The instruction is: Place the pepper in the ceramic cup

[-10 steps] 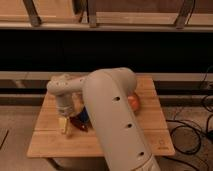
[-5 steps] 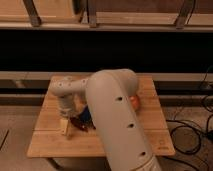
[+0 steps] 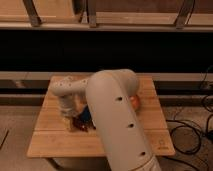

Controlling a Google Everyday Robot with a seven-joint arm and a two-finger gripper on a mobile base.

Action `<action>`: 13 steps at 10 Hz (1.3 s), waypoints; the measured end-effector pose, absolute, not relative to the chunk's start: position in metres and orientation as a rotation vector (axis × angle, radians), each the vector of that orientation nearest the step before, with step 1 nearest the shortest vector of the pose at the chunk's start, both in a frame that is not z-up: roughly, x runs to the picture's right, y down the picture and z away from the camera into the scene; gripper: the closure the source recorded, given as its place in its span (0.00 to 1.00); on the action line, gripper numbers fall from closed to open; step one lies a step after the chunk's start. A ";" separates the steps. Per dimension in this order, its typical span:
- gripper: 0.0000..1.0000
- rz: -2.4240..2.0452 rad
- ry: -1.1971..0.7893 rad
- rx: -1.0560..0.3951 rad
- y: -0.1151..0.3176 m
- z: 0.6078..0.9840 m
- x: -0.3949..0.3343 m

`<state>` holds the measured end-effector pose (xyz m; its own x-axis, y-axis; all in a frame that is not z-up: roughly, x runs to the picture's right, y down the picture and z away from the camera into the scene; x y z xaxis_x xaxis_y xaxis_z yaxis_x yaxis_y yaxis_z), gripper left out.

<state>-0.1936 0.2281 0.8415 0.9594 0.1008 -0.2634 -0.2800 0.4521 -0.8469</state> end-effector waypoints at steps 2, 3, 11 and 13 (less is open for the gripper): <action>0.92 0.237 0.173 -1.061 0.223 0.842 -0.197; 0.99 0.242 0.162 -1.051 0.219 0.841 -0.201; 1.00 0.176 0.178 -0.787 0.099 0.827 -0.231; 1.00 0.171 0.153 -0.710 0.058 0.820 -0.246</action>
<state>-0.2458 0.0575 0.8205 0.9749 0.1034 -0.1974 -0.2073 0.7456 -0.6333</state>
